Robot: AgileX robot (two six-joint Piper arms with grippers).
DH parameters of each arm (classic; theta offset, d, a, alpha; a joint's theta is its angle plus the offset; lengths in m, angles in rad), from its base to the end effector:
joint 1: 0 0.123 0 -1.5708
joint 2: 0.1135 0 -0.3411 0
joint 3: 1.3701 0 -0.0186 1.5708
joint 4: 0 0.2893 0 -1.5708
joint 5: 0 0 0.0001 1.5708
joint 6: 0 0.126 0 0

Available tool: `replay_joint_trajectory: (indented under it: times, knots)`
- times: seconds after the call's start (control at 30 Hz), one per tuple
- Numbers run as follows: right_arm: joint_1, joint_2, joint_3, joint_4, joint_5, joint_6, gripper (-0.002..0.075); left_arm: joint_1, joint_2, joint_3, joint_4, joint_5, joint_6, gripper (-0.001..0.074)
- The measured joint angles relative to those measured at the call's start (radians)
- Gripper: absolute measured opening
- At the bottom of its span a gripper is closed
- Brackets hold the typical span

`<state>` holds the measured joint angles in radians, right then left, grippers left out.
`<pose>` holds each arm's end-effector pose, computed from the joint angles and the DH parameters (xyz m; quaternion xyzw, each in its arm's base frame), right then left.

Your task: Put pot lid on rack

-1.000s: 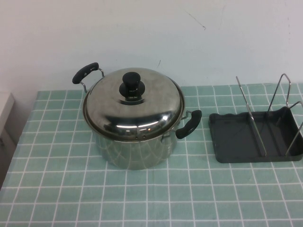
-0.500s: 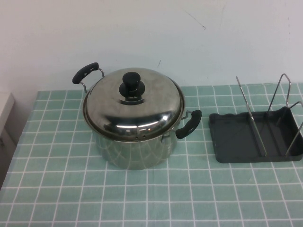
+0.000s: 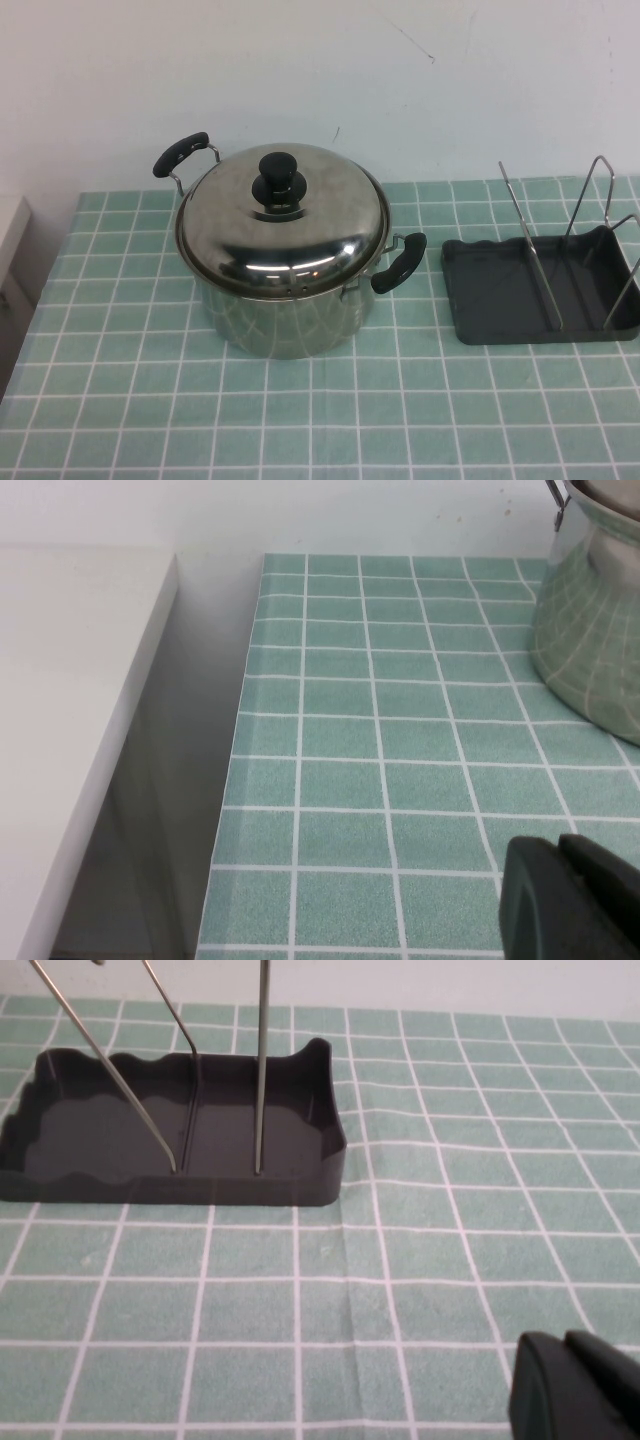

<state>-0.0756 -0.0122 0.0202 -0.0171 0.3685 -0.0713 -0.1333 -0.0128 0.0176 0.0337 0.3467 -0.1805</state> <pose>0.0681 -0.0059 0.1629 -0.0028 0.8016 -0.0511 0.5956 0.0686 -0.0077 0.1666 -0.0096 0.7940 -0.0810 0.6024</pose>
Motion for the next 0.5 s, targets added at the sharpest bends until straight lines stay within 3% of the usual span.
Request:
replay_joint_trajectory:
  times: [0.5]
  knots:
    - [0.006,0.000,0.000,0.000,0.000,-0.117,-0.0003,0.000,0.000,0.000,0.000,0.000,0.000,-0.0002]
